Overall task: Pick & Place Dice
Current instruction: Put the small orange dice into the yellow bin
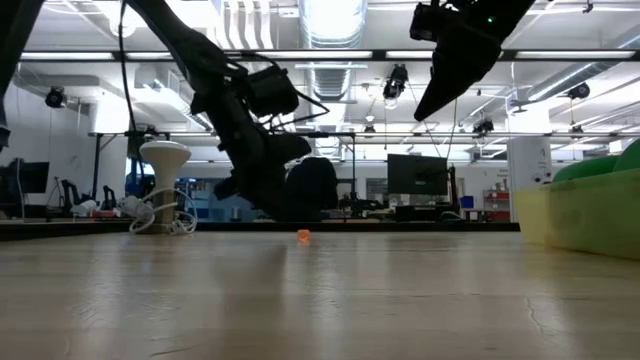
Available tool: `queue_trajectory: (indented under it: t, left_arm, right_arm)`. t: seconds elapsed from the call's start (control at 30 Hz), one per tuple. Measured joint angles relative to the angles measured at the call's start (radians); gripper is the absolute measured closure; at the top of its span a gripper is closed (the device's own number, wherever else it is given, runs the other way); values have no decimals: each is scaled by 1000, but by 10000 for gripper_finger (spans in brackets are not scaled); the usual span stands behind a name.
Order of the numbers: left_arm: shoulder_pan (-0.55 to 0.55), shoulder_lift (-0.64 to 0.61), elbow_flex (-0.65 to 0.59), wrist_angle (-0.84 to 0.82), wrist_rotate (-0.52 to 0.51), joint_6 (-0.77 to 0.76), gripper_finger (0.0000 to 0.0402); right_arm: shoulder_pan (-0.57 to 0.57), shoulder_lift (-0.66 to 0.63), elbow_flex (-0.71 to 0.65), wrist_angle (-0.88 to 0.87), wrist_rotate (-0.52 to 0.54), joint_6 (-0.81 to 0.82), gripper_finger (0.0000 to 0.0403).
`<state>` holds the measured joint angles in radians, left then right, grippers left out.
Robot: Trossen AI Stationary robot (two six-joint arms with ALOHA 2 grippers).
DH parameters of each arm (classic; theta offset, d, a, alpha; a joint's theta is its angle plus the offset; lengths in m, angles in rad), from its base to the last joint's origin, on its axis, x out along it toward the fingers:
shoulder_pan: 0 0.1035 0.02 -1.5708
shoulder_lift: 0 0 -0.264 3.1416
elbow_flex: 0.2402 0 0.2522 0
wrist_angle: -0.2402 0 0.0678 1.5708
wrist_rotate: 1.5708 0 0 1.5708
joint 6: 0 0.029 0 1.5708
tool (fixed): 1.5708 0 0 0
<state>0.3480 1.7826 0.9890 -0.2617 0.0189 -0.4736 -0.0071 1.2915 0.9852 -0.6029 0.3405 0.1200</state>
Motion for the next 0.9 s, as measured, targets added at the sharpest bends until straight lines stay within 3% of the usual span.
queue_trajectory:
  t: [0.9]
  left_arm:
    - [-30, 79, 22, 51, 7, 0, 376]
  right_arm:
    - [0, 0, 0, 12, -19, 10, 182]
